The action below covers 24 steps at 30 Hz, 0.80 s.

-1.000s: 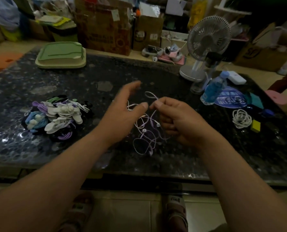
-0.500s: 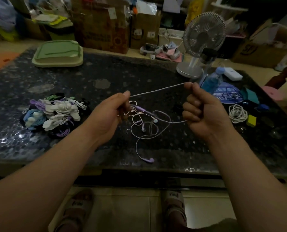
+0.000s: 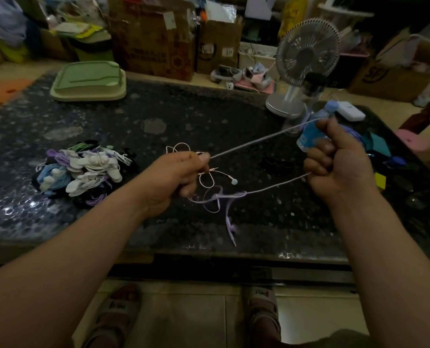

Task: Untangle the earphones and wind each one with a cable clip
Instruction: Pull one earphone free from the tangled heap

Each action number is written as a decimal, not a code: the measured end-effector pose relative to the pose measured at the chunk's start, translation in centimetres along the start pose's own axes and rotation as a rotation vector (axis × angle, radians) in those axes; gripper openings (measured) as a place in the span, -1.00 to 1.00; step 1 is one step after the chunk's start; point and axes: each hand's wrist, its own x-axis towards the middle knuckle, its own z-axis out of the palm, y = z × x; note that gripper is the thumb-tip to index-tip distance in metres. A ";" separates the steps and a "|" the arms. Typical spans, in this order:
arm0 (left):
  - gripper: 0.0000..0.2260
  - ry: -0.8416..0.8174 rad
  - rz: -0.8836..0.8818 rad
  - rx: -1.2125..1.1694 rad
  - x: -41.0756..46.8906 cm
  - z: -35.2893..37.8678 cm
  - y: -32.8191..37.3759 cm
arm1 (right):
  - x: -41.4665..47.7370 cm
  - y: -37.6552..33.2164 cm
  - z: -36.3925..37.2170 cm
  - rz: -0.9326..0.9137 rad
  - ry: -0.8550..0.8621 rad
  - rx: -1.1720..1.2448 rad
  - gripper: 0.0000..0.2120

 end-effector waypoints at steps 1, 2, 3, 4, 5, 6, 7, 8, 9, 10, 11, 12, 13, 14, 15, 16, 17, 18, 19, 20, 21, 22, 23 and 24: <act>-0.75 -0.022 -0.017 -0.074 -0.1 -0.1 0.2 | 0.1 0.1 -0.2 -0.025 0.038 0.005 -0.83; -0.76 -0.035 -0.028 -0.103 -0.1 -0.2 0.3 | 0.2 0.2 -0.3 -0.052 0.069 0.009 -0.83; -0.74 -0.050 -0.032 -0.116 -0.1 -0.1 0.3 | 0.3 0.2 -0.3 -0.081 0.090 0.014 -0.83; -0.71 -0.061 -0.035 -0.133 -0.2 -0.1 0.3 | 0.4 0.2 -0.4 -0.106 0.102 0.019 -0.82; -0.69 -0.076 -0.053 -0.170 -0.2 -0.2 0.3 | 0.5 0.1 -0.3 -0.127 0.110 0.024 -0.82; -0.68 -0.102 -0.071 -0.212 -0.2 -0.3 0.3 | 0.6 0.1 -0.3 -0.142 0.118 0.030 -0.82; -0.69 -0.130 -0.076 -0.233 -0.2 -0.6 0.3 | 0.7 0.1 -0.3 -0.157 0.127 0.033 -0.81; -0.73 -0.151 -0.068 -0.205 -0.2 -0.8 0.4 | 0.8 0.0 -0.3 -0.174 0.136 0.030 -0.81; -0.76 -0.149 -0.051 -0.107 -0.3 -1.1 0.5 | 0.9 -0.2 -0.3 -0.194 0.142 0.022 -0.81; -0.78 -0.130 -0.028 0.055 -0.4 -1.3 0.6 | 1.0 -0.4 -0.4 -0.214 0.146 0.016 -0.82; -0.77 -0.103 -0.011 0.248 -0.6 -1.3 0.6 | 1.0 -0.7 -0.4 -0.227 0.147 0.009 -0.83; -0.74 -0.077 -0.013 0.420 -0.7 -1.4 0.5 | 1.1 -0.9 -0.3 -0.233 0.149 -0.002 -0.84; -0.70 -0.062 -0.031 0.533 -0.8 -1.4 0.3 | 1.1 -1.1 -0.2 -0.237 0.150 -0.019 -0.84; -0.66 -0.050 -0.062 0.587 -0.8 -1.4 -0.1 | 1.1 -1.2 0.0 -0.245 0.150 -0.042 -0.84; -0.62 -0.032 -0.090 0.604 -0.9 -1.5 -0.4 | 0.9 -1.3 0.2 -0.259 0.150 -0.074 -0.82; -0.59 0.001 -0.104 0.591 -1.0 -1.6 -0.8 | 0.7 -1.3 0.4 -0.280 0.147 -0.121 -0.81; -0.58 0.044 -0.110 0.554 -1.1 -1.7 -1.2 | 0.4 -1.4 0.6 -0.307 0.139 -0.178 -0.81; -0.57 0.092 -0.106 0.513 -1.3 -1.7 -1.4 | 0.0 -1.5 0.9 -0.335 0.128 -0.235 -0.81; -0.56 0.137 -0.102 0.496 -1.6 -1.7 -1.7 | -0.4 -1.6 1.3 -0.352 0.115 -0.290 -0.80; -0.56 0.176 -0.097 0.503 -1.9 -1.7 -1.9 | -0.8 -1.7 1.8 -0.356 0.104 -0.332 -0.79; -0.57 0.205 -0.095 0.505 -2.4 -1.4 -2.0 | -1.4 -2.1 2.3 -0.356 0.097 -0.365 -0.78; -0.58 0.225 -0.103 0.472 -2.8 -1.1 -2.1 | -1.8 -2.4 2.8 -0.347 0.093 -0.396 -0.77; -0.61 0.236 -0.113 0.402 -3.3 -0.7 -2.0 | -2.4 -2.8 3.5 -0.334 0.092 -0.422 -0.76; -0.65 0.239 -0.126 0.306 -3.7 -0.1 -1.9 | -2.8 -3.2 4.2 -0.314 0.074 -0.444 -0.76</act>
